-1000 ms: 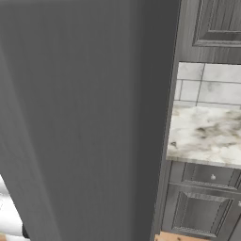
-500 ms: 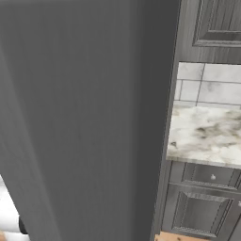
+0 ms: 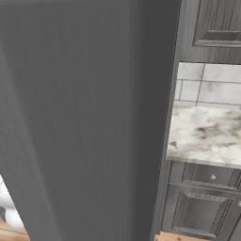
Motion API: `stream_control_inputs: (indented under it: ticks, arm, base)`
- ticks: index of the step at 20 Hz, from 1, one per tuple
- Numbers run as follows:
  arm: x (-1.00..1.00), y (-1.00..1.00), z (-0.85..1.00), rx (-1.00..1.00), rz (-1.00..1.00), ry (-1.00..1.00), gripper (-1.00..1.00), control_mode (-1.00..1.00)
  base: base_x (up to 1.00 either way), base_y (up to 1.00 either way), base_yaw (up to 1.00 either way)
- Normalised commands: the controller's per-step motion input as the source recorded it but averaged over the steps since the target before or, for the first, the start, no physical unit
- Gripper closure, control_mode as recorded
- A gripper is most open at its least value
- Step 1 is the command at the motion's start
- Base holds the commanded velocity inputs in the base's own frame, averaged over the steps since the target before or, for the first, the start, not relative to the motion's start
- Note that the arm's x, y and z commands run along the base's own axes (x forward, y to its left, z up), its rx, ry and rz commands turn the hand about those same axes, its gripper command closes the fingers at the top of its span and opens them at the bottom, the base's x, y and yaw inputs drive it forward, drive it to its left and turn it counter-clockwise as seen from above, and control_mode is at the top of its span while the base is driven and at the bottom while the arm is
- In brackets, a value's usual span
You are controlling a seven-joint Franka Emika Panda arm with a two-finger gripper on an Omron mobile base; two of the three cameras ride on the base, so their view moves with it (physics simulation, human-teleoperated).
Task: Pick up the peach and apple from the fridge and place one fruit on each plate on the dining counter.
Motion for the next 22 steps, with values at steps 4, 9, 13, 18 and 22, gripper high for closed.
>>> stream_control_inputs:
  ticks: [4, 9, 13, 18, 22]
  arm:
    - [0.58, 0.00, -0.11, 0.00, 0.00, 0.00, -1.00, -1.00]
    - [0.39, 0.00, -0.11, 0.00, 0.00, 0.00, -1.00, -1.00]
    - [0.31, -0.01, -0.22, 0.00, 0.00, 0.00, -1.00, -1.00]
    - [0.20, -0.03, -0.18, 0.00, 0.00, 0.00, -1.00, -1.00]
    - [0.15, -0.03, -0.18, 0.00, 0.00, 0.00, -1.00, -1.00]
  base:
    - [0.00, 0.00, 0.00]
    - [0.00, 0.00, 0.00]
    - [0.00, 0.00, 0.00]
    - [0.00, 0.00, 0.00]
    - [0.00, 0.00, 0.00]
